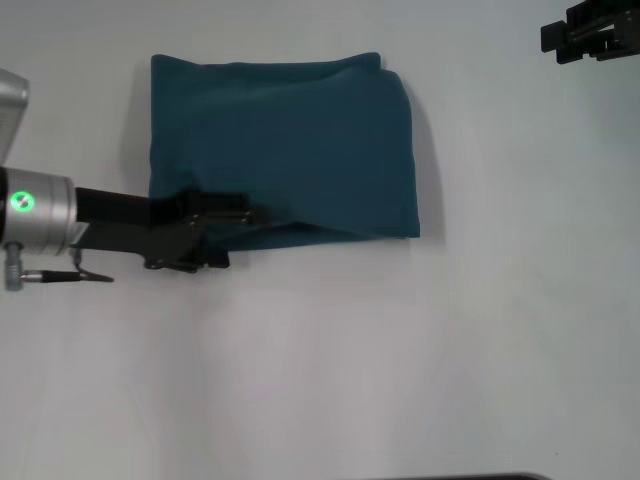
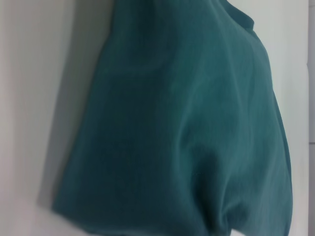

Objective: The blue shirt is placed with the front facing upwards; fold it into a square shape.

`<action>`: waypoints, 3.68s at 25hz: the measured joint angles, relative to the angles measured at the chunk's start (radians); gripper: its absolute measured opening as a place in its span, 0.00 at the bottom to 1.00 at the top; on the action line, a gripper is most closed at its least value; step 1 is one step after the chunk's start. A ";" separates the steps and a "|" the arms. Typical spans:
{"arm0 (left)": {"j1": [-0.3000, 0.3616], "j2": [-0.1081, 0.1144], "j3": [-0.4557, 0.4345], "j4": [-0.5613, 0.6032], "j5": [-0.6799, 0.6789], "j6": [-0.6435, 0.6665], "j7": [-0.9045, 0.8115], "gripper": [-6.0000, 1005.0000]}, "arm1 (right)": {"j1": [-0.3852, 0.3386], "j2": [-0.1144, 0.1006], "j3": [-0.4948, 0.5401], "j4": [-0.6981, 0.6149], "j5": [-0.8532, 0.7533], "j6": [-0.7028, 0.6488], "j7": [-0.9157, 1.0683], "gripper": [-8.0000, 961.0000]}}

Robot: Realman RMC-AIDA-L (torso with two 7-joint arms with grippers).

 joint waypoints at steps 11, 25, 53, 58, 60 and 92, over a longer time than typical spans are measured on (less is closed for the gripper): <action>-0.035 -0.008 -0.013 0.022 -0.010 -0.069 0.005 0.90 | -0.002 0.001 0.000 0.001 0.000 -0.002 -0.003 0.36; -0.006 0.068 -0.119 -0.124 -0.010 0.140 0.012 0.90 | -0.002 0.000 0.001 0.000 0.000 -0.006 -0.001 0.36; -0.093 0.034 -0.073 -0.026 -0.046 -0.183 0.077 0.90 | 0.015 0.012 0.012 0.001 0.003 0.008 -0.005 0.36; -0.067 0.049 -0.122 -0.060 -0.116 -0.143 0.077 0.90 | 0.014 0.017 0.011 0.001 0.003 0.005 -0.009 0.36; -0.077 0.051 -0.120 -0.035 -0.126 -0.142 0.077 0.90 | 0.013 0.017 0.011 0.001 0.003 0.006 -0.010 0.36; 0.041 0.146 -0.312 -0.231 -0.352 0.156 0.014 0.90 | 0.138 0.165 -0.177 0.220 -0.114 0.512 -0.084 0.64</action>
